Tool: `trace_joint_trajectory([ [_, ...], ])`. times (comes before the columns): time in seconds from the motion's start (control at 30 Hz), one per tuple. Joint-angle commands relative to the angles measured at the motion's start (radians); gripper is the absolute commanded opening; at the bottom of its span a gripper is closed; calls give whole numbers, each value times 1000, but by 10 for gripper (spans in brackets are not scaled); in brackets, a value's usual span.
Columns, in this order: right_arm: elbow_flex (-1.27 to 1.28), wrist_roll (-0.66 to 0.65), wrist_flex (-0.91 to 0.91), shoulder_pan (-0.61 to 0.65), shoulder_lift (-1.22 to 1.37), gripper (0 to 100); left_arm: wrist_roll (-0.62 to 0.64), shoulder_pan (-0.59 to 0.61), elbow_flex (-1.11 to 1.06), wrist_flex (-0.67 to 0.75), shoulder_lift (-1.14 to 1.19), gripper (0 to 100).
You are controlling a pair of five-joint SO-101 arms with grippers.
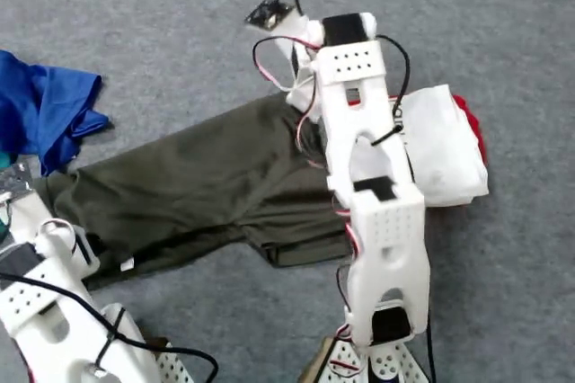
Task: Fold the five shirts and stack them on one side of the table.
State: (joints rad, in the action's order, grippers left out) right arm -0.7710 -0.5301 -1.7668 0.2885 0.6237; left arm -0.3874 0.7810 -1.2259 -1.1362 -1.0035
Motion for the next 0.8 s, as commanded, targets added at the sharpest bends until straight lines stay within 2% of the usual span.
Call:
trace_joint_trajectory([
  [0.0, 240, 5, -14, 33, -246, 2, 0, -15, -21, -3, -30, 155],
  [0.23, 763, 2, 161, 35, -498, 2, -11, -12, -71, -11, -30, 22],
  [0.47, 1239, -60, 427, 38, -688, 2, -176, -8, -52, -80, -39, 19],
  [0.63, 1349, -72, 548, 41, -679, 2, -184, -9, 21, -138, -39, 19],
  [0.77, 1351, -74, 563, 36, -627, 2, -183, -15, 106, -175, -39, 19],
])
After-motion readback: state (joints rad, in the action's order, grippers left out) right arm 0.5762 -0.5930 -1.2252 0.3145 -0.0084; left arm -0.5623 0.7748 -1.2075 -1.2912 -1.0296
